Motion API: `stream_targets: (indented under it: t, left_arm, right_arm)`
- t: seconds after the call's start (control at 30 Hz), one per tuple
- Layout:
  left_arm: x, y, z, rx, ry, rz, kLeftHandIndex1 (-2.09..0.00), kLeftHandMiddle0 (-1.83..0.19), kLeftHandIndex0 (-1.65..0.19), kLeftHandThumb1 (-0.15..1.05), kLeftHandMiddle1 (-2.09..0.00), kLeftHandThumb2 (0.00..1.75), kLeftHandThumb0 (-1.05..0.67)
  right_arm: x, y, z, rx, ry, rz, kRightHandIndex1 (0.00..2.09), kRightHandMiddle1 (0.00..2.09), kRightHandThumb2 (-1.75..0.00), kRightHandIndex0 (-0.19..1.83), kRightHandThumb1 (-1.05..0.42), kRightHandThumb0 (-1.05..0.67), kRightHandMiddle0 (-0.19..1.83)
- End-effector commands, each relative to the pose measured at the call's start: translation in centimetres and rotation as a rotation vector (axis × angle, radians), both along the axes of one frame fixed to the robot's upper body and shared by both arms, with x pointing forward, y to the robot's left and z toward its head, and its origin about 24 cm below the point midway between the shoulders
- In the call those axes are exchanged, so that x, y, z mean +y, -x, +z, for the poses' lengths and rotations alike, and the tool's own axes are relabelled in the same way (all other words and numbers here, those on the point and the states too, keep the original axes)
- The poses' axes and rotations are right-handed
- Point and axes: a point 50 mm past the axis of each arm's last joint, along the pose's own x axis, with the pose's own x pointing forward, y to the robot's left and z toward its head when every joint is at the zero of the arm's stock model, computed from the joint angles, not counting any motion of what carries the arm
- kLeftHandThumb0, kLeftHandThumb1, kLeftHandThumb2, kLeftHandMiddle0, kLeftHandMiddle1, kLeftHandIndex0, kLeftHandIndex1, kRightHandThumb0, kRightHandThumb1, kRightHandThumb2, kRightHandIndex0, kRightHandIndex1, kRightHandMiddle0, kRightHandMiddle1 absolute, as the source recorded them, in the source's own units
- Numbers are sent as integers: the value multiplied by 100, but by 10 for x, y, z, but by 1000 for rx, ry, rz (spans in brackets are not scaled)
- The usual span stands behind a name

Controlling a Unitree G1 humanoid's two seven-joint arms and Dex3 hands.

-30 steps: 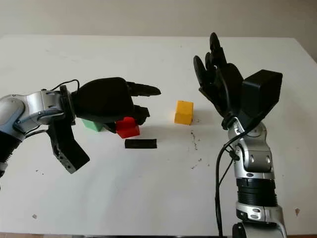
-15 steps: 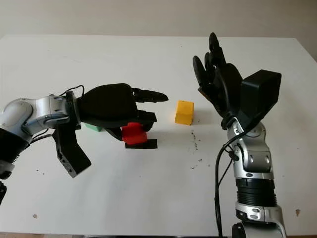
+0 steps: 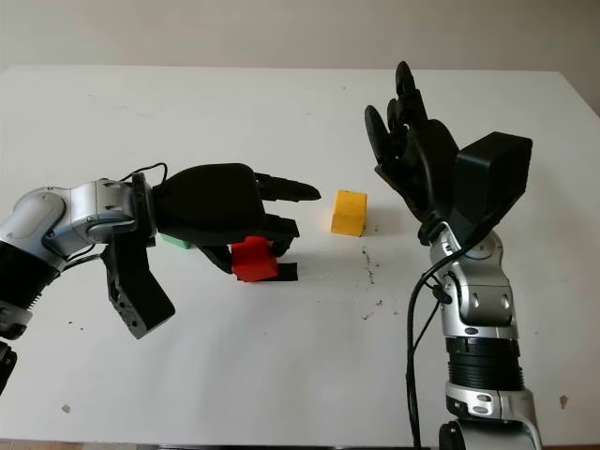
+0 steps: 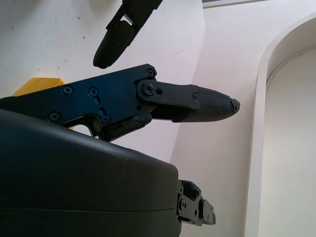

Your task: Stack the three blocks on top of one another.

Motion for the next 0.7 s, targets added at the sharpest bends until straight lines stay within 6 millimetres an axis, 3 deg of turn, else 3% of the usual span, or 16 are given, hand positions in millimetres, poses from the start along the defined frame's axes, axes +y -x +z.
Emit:
stream_targets:
  t: [0.0, 0.67]
  left_arm:
    - [-4, 1, 2, -3, 1, -10, -120, -18, -52, 92, -5, 6, -51]
    - [-10, 2, -4, 2, -3, -42, -125, -16, -50, 91, -5, 5, -46]
  right_arm:
    - [-1, 2, 0, -6, -2, -2, 0, 0, -49, -19, -105, -64, -19]
    - [-1, 2, -1, -1, -3, -7, 0, 0, -49, -19, -105, -64, -19]
